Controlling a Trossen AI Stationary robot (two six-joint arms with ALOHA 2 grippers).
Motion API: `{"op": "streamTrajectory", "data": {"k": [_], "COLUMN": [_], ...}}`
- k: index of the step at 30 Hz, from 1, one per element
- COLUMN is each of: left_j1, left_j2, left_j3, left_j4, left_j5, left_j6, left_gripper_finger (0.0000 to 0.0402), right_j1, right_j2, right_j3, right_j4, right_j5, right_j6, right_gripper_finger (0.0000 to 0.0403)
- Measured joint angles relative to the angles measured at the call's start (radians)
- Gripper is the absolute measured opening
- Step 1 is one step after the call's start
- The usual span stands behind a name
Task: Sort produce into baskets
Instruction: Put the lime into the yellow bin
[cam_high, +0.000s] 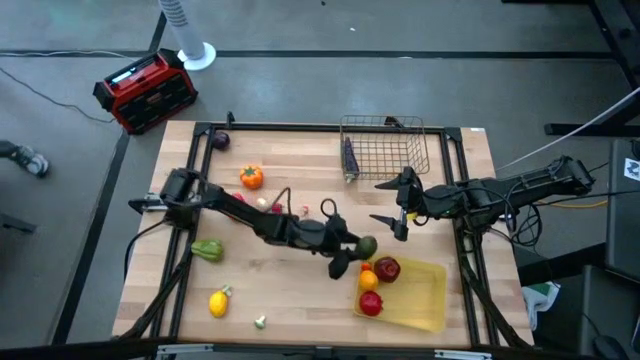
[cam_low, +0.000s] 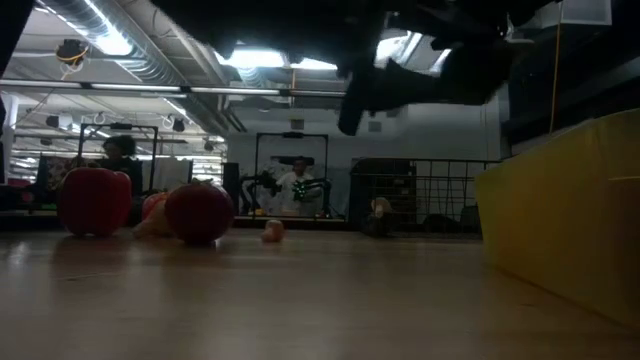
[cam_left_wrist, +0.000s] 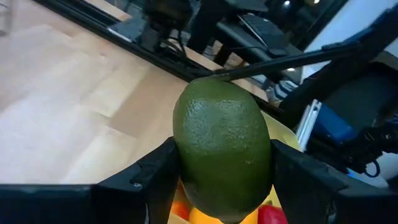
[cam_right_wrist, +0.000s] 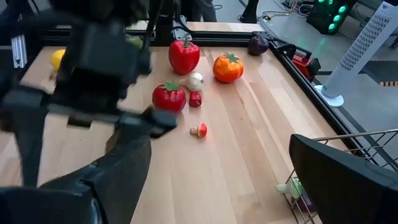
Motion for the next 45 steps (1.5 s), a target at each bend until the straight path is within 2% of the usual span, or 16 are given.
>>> {"op": "streamTrajectory", "data": {"k": [7,15,25,30,38,45], "left_j1": [-0.025,-0.026,-0.015,-0.015,-0.017,-0.005], "left_j2": [0.140,0.243,0.245,0.243,0.241,0.240], "left_j3": [0.006,0.098,0.102,0.103,0.103,0.103], "left_j4": [0.205,0.213,0.180,0.118,0.118,0.120], "left_j5": [-0.001,0.028,0.036,0.036,0.038,0.069], "left_j6": [0.000,0.012,0.034,0.031,0.039,0.039], "left_gripper_finger": [0.0225,0.0225,0.0228,0.0255,0.0315,0.0339], "right_j1": [0.000,0.000,0.000,0.000,0.000,0.000], "right_j2": [0.000,0.000,0.000,0.000,0.000,0.000], "right_j3": [0.000,0.000,0.000,0.000,0.000,0.000], "right_j4": [-0.001,-0.002,-0.003,-0.003,-0.004,-0.004], "right_j5": [0.000,0.000,0.000,0.000,0.000,0.000], "right_j6": [-0.001,-0.001,-0.001,-0.002,-0.002,-0.002], "right_gripper_finger": [0.0376,0.0376,0.0376,0.0376,0.0376,0.0376]}}
